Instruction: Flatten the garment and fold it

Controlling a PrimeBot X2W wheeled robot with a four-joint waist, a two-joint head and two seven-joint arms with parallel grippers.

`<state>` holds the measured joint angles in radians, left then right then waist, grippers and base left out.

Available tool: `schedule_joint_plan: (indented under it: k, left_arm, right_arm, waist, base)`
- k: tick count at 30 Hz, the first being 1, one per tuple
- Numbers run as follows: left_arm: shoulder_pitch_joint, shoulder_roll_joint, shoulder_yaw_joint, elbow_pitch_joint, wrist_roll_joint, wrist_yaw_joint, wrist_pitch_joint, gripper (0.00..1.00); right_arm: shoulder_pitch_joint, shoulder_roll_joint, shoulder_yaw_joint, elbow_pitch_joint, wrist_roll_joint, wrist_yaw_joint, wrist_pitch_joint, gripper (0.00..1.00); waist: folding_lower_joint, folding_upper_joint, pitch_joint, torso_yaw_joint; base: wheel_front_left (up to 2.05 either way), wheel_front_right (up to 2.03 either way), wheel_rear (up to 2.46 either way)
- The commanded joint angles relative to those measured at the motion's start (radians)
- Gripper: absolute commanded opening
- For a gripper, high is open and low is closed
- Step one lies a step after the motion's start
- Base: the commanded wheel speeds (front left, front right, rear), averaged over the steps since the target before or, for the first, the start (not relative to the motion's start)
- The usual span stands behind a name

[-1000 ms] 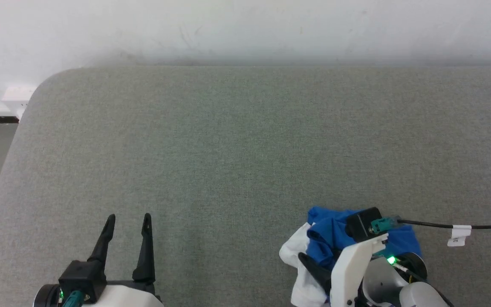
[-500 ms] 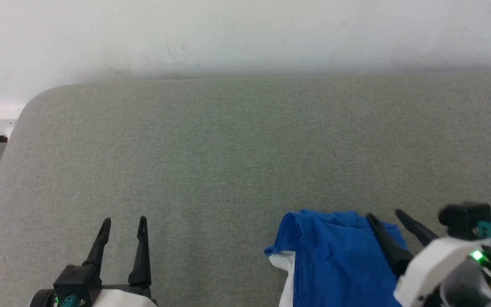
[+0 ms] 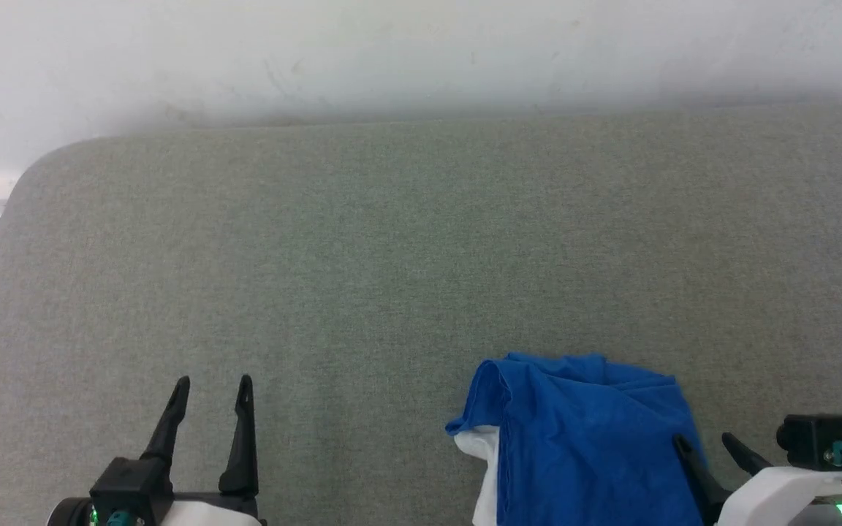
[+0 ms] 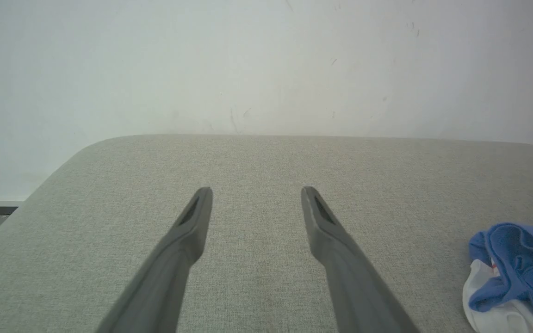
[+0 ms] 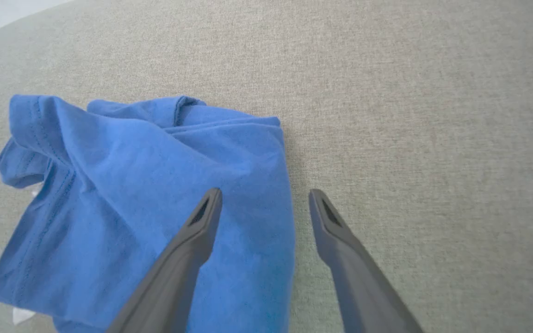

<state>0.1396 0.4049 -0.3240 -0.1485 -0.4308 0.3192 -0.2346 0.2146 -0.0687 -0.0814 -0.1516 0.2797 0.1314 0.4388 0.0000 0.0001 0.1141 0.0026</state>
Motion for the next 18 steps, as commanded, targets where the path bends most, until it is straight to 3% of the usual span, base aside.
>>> schedule_joint_plan:
  k: [1, 15, 17, 18]
  left_arm:
    - [-0.018, 0.006, -0.004, -0.005, 0.007, 0.001, 0.005, 1.0]
    - [-0.068, 0.013, -0.018, -0.017, 0.016, -0.002, 0.026, 1.0]
    - [-0.074, 0.013, -0.023, -0.019, 0.017, -0.003, 0.029, 1.0]
    - [-0.077, 0.013, -0.023, -0.021, 0.018, -0.003, 0.03, 1.0]
  right_arm:
    - [-0.026, 0.003, -0.004, 0.031, 0.001, -0.001, -0.012, 1.0]
    - [-0.158, 0.005, 0.024, 0.287, 0.076, -0.001, 0.025, 1.0]
    - [-0.166, 0.006, 0.035, 0.304, 0.094, -0.001, 0.048, 0.21]
    - [-0.169, 0.006, 0.035, 0.306, 0.1, -0.001, 0.053, 0.0]
  waist:
    - [0.0, -0.0001, 0.013, 0.012]
    - [0.0, -0.0001, 0.049, 0.047]
    - [0.0, -0.0001, 0.047, 0.047]
    - [0.0, -0.0001, 0.046, 0.046]
  base:
    - [0.0, 0.0, 0.0]
    - [0.0, 0.0, 0.0]
    - [0.0, 0.0, 0.0]
    - [0.0, 0.0, 0.0]
